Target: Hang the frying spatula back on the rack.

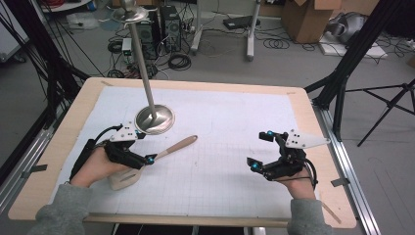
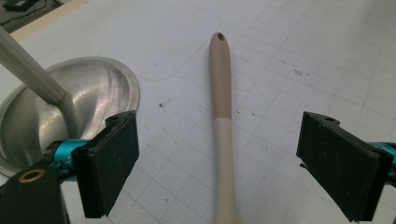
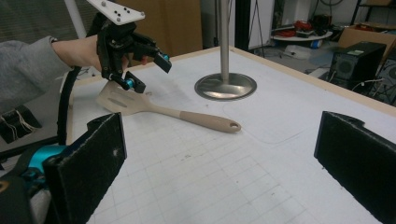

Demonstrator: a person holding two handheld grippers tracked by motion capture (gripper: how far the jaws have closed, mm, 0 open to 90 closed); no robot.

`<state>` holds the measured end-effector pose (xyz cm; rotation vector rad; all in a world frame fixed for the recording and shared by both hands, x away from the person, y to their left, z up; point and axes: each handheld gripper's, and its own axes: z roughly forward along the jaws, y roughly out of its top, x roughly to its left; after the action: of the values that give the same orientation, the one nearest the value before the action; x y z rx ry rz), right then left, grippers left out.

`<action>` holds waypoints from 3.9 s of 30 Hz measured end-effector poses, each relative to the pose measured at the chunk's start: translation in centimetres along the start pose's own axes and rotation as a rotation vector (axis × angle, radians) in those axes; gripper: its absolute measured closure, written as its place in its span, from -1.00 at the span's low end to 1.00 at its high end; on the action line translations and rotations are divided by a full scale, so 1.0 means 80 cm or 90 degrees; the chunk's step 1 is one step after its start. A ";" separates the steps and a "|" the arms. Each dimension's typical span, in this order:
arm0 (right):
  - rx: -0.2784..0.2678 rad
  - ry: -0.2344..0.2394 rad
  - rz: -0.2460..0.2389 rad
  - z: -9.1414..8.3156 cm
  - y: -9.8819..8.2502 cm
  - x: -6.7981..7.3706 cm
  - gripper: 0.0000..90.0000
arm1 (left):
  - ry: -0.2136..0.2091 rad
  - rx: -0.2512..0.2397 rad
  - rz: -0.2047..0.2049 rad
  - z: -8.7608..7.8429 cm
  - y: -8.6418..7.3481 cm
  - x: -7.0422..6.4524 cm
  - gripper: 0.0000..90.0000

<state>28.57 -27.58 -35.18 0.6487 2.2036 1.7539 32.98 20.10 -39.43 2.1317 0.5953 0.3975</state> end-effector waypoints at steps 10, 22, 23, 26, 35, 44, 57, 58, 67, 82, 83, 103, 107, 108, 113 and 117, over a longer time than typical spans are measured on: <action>0.003 0.005 0.000 0.002 0.000 0.000 -0.97 | -0.021 0.037 0.004 0.005 -0.002 -0.003 -0.58; 0.000 0.005 0.001 0.000 0.000 0.001 -0.97 | -0.021 0.097 0.012 0.014 0.003 -0.007 -0.28; 0.000 0.004 0.001 -0.001 0.000 0.001 -0.97 | -0.019 0.101 0.010 0.015 0.003 -0.007 -0.26; 0.000 0.004 0.004 -0.002 0.000 0.002 -0.97 | -0.023 0.117 0.018 0.018 0.003 -0.007 -0.16; -0.001 -0.001 0.003 -0.006 -0.002 0.003 -0.97 | -0.028 0.147 0.026 0.023 0.007 -0.008 0.05; -0.007 -0.006 0.006 -0.012 -0.002 0.004 -0.97 | -0.026 0.188 0.038 0.031 0.005 -0.007 0.13; -0.009 -0.008 0.009 -0.015 -0.003 0.005 -0.97 | -0.021 0.210 0.039 0.034 0.005 -0.006 0.28; -0.009 -0.008 0.009 -0.016 -0.003 0.005 -0.97 | -0.020 0.214 0.044 0.035 0.005 -0.006 0.28; -0.012 -0.011 0.008 -0.018 -0.004 0.005 -0.97 | -0.017 0.236 0.047 0.039 0.004 -0.006 0.30; -0.016 -0.013 0.010 -0.021 -0.005 0.005 -0.97 | -0.014 0.257 0.046 0.046 0.000 -0.004 0.39; -0.016 -0.014 0.008 -0.021 -0.005 0.005 -0.97 | -0.016 0.256 0.043 0.046 0.000 -0.004 0.40; -0.018 -0.018 0.012 -0.024 -0.006 0.005 -0.97 | -0.038 0.257 0.027 0.047 -0.001 -0.001 0.57; -0.017 -0.018 0.012 -0.024 -0.007 0.005 -0.97 | -0.033 0.264 0.029 0.046 0.000 -0.001 0.65; -0.015 -0.018 0.015 -0.024 -0.007 0.005 -0.97 | -0.031 0.264 0.028 0.046 0.000 -0.001 0.66; -0.013 -0.016 0.016 -0.023 -0.008 0.005 -0.97 | -0.027 0.262 0.019 0.046 0.000 -0.002 0.67; -0.011 -0.016 0.018 -0.023 -0.008 0.005 -0.97 | -0.030 0.258 0.035 0.046 -0.001 -0.003 0.68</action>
<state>27.25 -29.03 -35.30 0.6982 2.1716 1.7663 34.52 17.56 -41.59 2.5409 0.6316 0.2723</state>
